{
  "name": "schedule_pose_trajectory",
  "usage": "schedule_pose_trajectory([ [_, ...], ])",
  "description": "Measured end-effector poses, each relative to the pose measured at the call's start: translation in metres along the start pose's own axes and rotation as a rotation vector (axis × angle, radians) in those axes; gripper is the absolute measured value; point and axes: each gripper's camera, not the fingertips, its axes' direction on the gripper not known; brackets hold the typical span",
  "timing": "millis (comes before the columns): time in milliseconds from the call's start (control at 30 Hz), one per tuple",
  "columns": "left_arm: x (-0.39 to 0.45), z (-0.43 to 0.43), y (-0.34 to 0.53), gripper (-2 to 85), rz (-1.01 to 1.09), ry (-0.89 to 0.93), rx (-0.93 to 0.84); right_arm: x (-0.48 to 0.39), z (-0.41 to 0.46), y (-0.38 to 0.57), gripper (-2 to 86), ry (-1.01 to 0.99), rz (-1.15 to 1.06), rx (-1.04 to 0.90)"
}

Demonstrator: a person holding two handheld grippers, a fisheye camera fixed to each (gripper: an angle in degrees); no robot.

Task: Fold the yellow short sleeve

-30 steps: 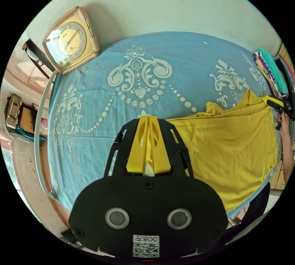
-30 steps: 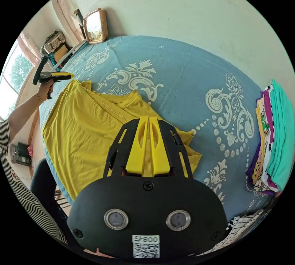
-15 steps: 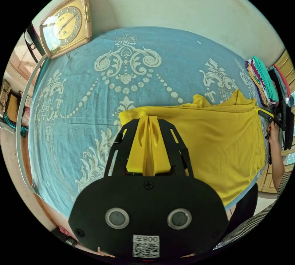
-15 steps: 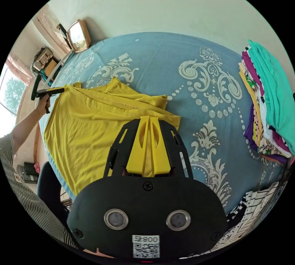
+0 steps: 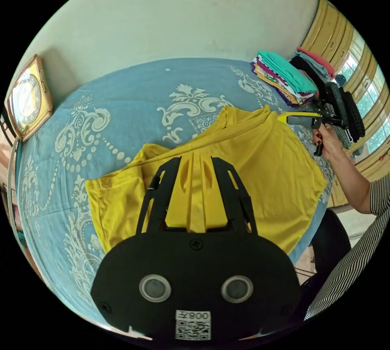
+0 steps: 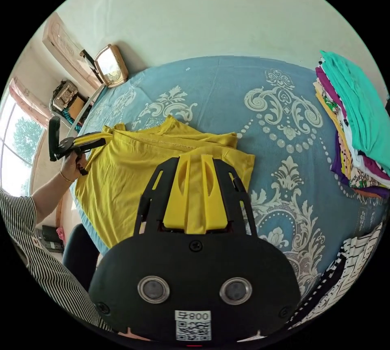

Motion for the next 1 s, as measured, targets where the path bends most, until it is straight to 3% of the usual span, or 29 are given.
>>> schedule_pose_trajectory([
  [67,0.004,0.013,-0.005,2.1,0.01,0.04,-0.033,-0.013,0.017,-0.007,5.9,0.041,-0.052,-0.057],
  [167,0.004,0.032,-0.006,1.5,-0.011,-0.038,-0.121,-0.018,0.037,-0.011,5.7,0.053,-0.056,-0.098],
  [533,-0.003,-0.017,0.011,0.4,-0.067,0.014,0.043,-0.009,0.028,-0.006,2.1,0.012,-0.042,-0.036],
  [633,0.01,-0.008,0.017,0.8,0.011,0.096,-0.007,-0.004,0.03,-0.004,2.1,0.0,-0.03,-0.044],
  [733,0.021,0.011,0.027,1.3,0.062,0.039,-0.12,0.0,0.033,0.002,1.7,-0.017,-0.014,-0.046],
  [1000,0.007,-0.035,0.054,1.0,0.029,0.055,-0.014,0.004,0.035,0.019,1.1,-0.04,-0.003,-0.041],
])
